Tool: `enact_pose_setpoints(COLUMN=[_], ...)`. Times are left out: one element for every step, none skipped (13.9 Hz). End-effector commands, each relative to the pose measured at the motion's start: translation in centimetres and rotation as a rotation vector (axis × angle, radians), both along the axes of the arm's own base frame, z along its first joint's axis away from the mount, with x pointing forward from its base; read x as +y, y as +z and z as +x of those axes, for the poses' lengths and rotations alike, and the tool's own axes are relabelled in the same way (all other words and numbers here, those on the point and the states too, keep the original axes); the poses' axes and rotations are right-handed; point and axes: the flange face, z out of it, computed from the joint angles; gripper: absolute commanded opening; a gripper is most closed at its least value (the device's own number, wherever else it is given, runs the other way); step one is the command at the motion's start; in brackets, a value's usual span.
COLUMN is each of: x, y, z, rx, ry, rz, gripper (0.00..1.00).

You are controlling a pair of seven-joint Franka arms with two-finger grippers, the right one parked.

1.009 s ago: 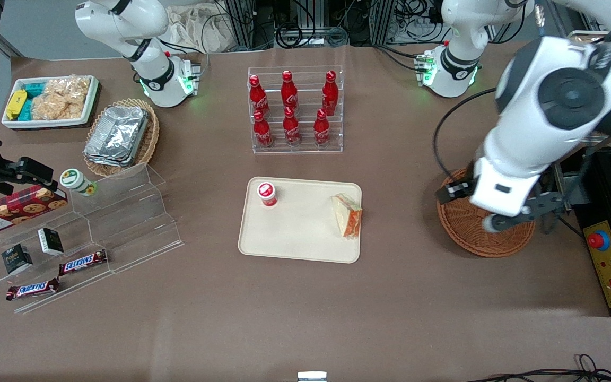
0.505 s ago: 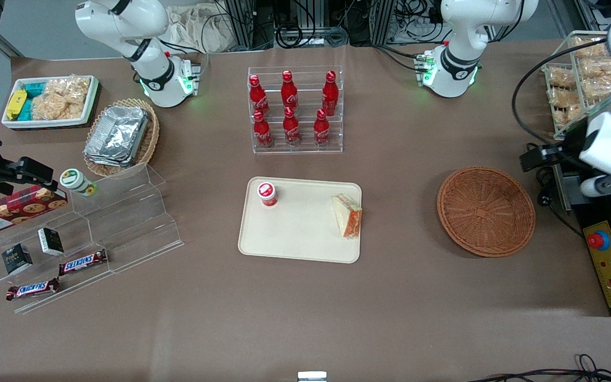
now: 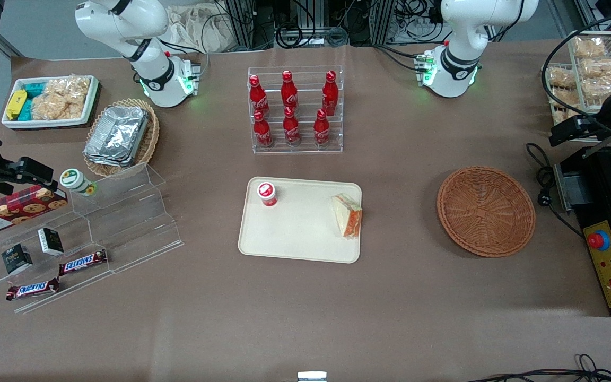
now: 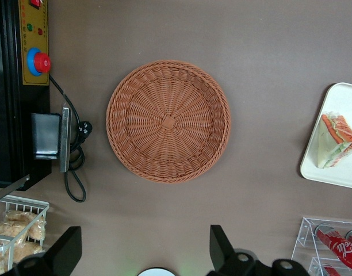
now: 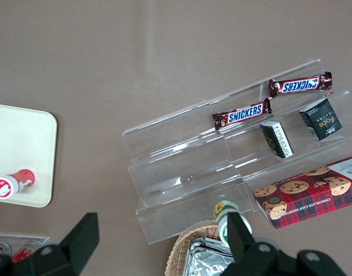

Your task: Place sandwich from basket to tray

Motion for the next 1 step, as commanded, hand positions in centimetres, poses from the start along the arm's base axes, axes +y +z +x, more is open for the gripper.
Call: enact_pose_setpoints(x=[-0.43], y=[0.61], z=[-0.67], rx=[-0.016], ry=[-0.022], rz=[-0.005], gripper=[1.0])
